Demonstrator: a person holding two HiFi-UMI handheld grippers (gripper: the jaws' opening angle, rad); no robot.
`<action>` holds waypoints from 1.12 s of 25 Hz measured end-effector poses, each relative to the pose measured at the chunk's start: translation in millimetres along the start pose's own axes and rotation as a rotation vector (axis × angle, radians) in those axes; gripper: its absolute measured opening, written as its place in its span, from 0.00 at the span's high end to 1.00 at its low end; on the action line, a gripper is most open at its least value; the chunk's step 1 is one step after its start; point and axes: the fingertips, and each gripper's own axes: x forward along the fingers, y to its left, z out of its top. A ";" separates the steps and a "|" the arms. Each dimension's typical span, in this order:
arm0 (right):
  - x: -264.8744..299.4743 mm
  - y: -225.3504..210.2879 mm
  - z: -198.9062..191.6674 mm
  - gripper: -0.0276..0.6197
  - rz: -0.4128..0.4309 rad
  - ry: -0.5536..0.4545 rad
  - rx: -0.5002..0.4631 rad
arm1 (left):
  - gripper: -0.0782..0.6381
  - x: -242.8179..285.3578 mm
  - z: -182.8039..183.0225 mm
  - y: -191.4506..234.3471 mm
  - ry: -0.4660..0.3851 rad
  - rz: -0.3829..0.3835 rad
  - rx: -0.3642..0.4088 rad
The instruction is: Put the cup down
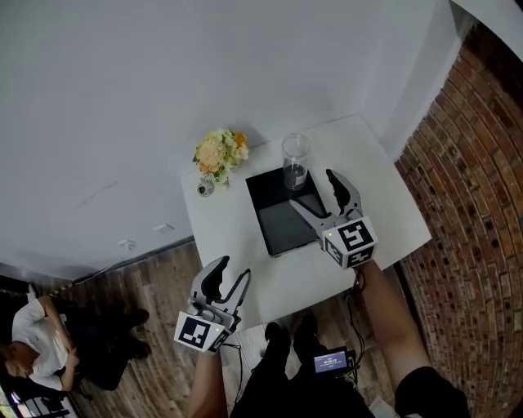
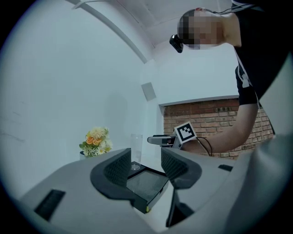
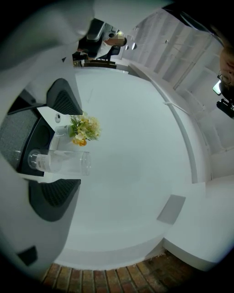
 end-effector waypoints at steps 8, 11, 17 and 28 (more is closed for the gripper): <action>-41.5 33.3 5.6 0.27 0.020 0.027 0.043 | 0.61 -13.0 9.1 -12.4 0.001 -0.022 0.010; -57.7 47.2 9.9 0.27 0.027 0.025 0.065 | 0.61 -19.9 11.6 -17.9 0.001 -0.027 0.015; -95.2 71.1 19.7 0.31 0.044 0.021 0.097 | 0.62 -25.8 20.5 -38.3 -0.013 -0.054 0.027; -147.1 104.4 29.5 0.55 0.032 0.003 0.097 | 0.62 -40.6 25.7 -67.6 -0.024 -0.091 0.030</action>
